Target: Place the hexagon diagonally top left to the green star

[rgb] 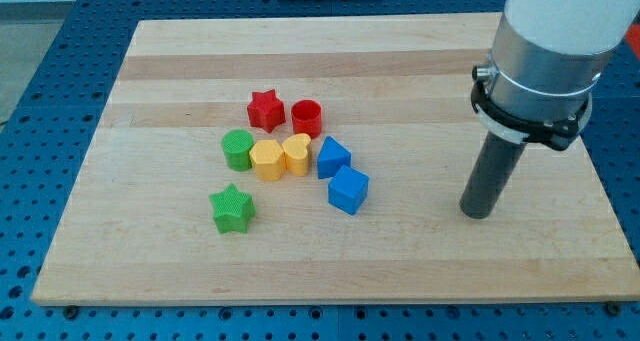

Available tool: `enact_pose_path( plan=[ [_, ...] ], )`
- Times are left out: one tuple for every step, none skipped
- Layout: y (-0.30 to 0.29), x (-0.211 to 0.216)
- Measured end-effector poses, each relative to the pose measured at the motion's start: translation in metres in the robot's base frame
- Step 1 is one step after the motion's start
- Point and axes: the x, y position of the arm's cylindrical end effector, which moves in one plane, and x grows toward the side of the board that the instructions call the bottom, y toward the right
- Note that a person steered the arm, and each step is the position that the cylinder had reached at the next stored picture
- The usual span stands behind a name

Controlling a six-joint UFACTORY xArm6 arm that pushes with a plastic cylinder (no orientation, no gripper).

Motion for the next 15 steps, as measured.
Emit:
enact_pose_path(
  plan=[
    [0.004,-0.001],
    [0.005,-0.001],
    [0.005,-0.001],
    [0.004,-0.003],
    [0.001,-0.005],
    [0.001,-0.013],
    [0.001,-0.017],
    [0.000,-0.019],
    [-0.002,-0.027],
    [-0.002,-0.027],
    [-0.002,-0.045],
    [-0.002,-0.045],
    [-0.002,-0.045],
    [-0.028,-0.042],
    [-0.073,-0.042]
  ],
)
